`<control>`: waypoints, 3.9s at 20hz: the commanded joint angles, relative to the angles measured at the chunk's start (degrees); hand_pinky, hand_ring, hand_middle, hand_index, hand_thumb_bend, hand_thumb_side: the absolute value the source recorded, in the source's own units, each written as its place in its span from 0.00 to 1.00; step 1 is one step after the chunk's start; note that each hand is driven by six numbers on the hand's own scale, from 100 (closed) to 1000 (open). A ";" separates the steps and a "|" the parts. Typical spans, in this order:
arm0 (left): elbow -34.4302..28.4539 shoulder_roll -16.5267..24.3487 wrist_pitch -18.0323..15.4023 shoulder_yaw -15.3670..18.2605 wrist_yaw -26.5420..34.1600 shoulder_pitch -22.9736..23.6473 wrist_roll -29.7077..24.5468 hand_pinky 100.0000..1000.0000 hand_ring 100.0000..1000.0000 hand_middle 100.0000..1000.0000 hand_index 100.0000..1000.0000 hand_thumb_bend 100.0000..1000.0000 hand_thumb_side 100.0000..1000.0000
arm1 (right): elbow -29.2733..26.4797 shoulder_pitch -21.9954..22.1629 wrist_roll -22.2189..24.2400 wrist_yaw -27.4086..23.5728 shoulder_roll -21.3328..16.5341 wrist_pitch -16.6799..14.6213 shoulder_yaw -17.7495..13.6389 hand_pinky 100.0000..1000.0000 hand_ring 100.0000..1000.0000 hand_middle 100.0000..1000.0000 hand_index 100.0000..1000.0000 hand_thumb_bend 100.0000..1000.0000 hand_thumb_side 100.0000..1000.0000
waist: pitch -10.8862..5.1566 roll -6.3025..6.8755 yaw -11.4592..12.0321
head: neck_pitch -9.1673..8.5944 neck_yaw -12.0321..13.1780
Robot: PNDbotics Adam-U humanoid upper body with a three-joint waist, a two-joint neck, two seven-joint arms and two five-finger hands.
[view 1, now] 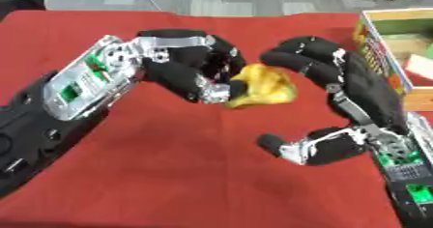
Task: Pick up the objects with one hand, pass them to the other hand, and then place them into the box on the other side of the table.
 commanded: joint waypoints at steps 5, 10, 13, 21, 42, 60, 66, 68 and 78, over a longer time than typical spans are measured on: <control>0.46 1.54 -0.58 1.70 0.24 -0.86 1.00 0.60 0.45 0.44 0.61 0.07 0.17 | -1.57 -0.57 2.30 -2.21 -0.41 -0.77 -0.52 0.76 0.72 0.73 0.90 0.44 0.57 | -2.19 0.40 -0.04 | -0.52 -0.05; -0.08 1.67 -0.42 1.44 0.63 -0.82 0.54 0.60 0.45 0.44 0.61 0.07 0.17 | -1.90 -0.56 2.04 -0.55 -0.47 0.23 -1.02 0.75 0.70 0.71 0.88 0.33 0.45 | -2.22 0.48 -0.11 | -0.56 -0.13; -0.57 1.71 0.02 0.78 0.79 -0.79 -0.15 0.60 0.45 0.44 0.62 0.06 0.17 | -1.99 -0.56 0.91 1.08 -0.46 1.03 -0.93 0.75 0.69 0.70 0.87 0.30 0.41 | -2.25 0.53 -0.10 | -0.51 -0.19; -2.64 1.59 1.22 -1.26 1.36 -1.35 -2.66 0.60 0.45 0.44 0.62 0.05 0.18 | -1.53 -0.51 -1.06 4.07 -0.44 2.13 -0.59 0.74 0.68 0.68 0.86 0.24 0.31 | -2.33 0.56 -0.12 | -0.52 -0.38; -3.88 1.79 1.67 -1.53 0.63 -1.61 -3.76 0.63 0.50 0.49 0.67 0.16 0.22 | -1.15 -0.68 -10.12 4.37 -0.56 5.92 -0.60 0.67 0.53 0.41 0.40 0.00 0.12 | -2.48 0.47 -0.03 | -0.12 -0.34; 3.28 2.56 -11.80 21.37 -4.48 10.37 18.29 0.68 0.50 0.59 0.75 0.63 0.69 | 5.93 -4.13 -19.63 -2.82 -11.78 21.72 -12.83 0.64 0.51 0.43 0.38 0.00 0.11 | -2.68 0.02 0.45 | -0.99 -3.61; -1.69 -4.74 -14.74 28.66 -8.72 19.62 31.14 0.69 0.51 0.60 0.75 0.59 0.71 | 20.76 -5.84 -23.80 -6.20 -17.77 29.46 -18.10 0.62 0.50 0.44 0.41 0.00 0.14 | -3.52 -0.22 2.35 | -1.84 -6.44; -2.93 -7.49 -16.09 30.04 -10.71 21.62 33.98 0.69 0.52 0.60 0.75 0.58 0.71 | 26.31 -6.20 -24.08 -7.78 -18.88 31.16 -19.09 0.62 0.50 0.45 0.42 0.00 0.15 | -4.35 -0.31 3.19 | -1.55 -6.61; -4.71 -15.91 -19.51 33.26 -15.59 28.45 39.99 0.69 0.52 0.60 0.74 0.56 0.71 | 51.47 -9.31 -19.67 -8.60 -21.28 32.25 -21.08 0.66 0.59 0.55 0.65 0.15 0.35 | -7.51 -0.52 5.78 | -1.19 -6.83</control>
